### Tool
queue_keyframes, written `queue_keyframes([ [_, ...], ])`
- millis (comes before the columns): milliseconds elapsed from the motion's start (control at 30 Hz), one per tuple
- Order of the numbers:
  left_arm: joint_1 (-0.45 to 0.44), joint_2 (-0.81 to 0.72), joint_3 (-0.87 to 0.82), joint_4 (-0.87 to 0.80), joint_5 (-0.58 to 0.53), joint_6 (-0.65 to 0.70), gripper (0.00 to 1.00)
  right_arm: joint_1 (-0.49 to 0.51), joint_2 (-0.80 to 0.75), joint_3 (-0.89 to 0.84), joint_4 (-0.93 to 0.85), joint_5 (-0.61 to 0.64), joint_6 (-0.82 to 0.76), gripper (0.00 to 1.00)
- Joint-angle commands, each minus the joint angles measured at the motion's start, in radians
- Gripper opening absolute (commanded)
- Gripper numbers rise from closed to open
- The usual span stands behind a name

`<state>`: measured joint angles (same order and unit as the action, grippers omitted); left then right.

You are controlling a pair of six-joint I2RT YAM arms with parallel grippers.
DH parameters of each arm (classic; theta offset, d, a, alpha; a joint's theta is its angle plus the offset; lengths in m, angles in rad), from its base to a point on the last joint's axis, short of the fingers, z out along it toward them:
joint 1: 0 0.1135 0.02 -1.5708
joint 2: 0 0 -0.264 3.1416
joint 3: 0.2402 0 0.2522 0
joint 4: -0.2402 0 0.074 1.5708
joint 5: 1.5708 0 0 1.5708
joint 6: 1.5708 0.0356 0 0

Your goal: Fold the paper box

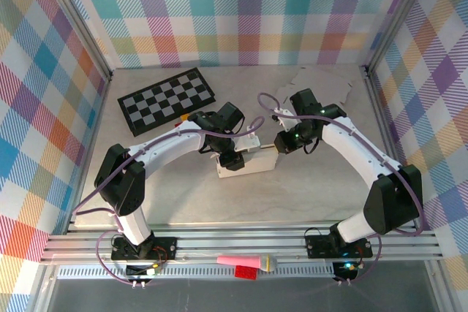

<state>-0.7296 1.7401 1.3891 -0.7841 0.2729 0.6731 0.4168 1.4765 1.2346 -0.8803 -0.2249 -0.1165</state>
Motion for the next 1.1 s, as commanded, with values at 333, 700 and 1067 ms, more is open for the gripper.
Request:
queue_keyframes([
  [333, 0.015, 0.009, 0.031, -0.025, 0.032, -0.012, 0.42, 0.029, -0.010, 0.036, -0.056, 0.069, 0.004, 0.00],
  [700, 0.015, 0.013, 0.036, -0.020, 0.015, -0.036, 0.35, 0.031, 0.017, 0.088, -0.131, 0.041, 0.132, 0.00],
  [1067, 0.016, 0.010, 0.041, -0.020, 0.002, -0.043, 0.32, 0.031, 0.039, 0.114, -0.170, 0.002, 0.212, 0.00],
])
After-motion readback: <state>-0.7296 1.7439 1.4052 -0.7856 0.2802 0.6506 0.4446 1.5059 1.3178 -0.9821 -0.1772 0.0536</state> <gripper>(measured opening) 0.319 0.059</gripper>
